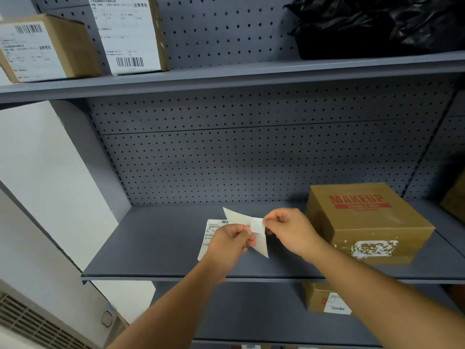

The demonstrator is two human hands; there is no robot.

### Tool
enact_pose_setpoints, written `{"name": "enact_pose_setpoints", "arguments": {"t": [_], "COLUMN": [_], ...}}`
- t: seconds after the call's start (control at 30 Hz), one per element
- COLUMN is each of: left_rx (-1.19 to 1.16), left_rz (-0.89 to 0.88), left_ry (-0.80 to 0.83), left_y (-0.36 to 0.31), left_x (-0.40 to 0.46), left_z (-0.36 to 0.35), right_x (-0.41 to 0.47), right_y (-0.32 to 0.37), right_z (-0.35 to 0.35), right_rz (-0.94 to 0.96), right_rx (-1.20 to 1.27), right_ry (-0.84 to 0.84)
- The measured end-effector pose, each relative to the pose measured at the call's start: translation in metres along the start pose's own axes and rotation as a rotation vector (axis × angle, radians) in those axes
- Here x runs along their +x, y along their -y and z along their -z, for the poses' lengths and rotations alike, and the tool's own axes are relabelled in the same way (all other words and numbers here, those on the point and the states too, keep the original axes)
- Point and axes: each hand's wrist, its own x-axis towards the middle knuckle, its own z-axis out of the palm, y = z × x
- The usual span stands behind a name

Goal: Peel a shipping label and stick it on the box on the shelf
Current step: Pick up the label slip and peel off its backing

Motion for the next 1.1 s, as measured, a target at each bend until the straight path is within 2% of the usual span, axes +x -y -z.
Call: {"name": "enact_pose_setpoints", "arguments": {"t": [0.27, 0.47, 0.83, 1.1], "left_rx": [0.082, 0.15, 0.342, 0.52], "left_rz": [0.028, 0.076, 0.176, 0.216], "left_ry": [-0.055, -0.06, -0.069, -0.08], "left_y": [0.003, 0.007, 0.016, 0.022], "left_x": [0.004, 0.011, 0.021, 0.03], "left_z": [0.012, 0.021, 0.031, 0.039], "right_x": [0.016, 0.022, 0.032, 0.031], "right_y": [0.011, 0.029, 0.048, 0.053], "right_z": [0.022, 0.051, 0.099, 0.126], "right_rz": [-0.037, -0.005, 0.024, 0.026], "right_rx": [-0.035, -0.198, -0.333, -0.324], "right_ry": [-0.072, -0.078, -0.153, -0.229]}}
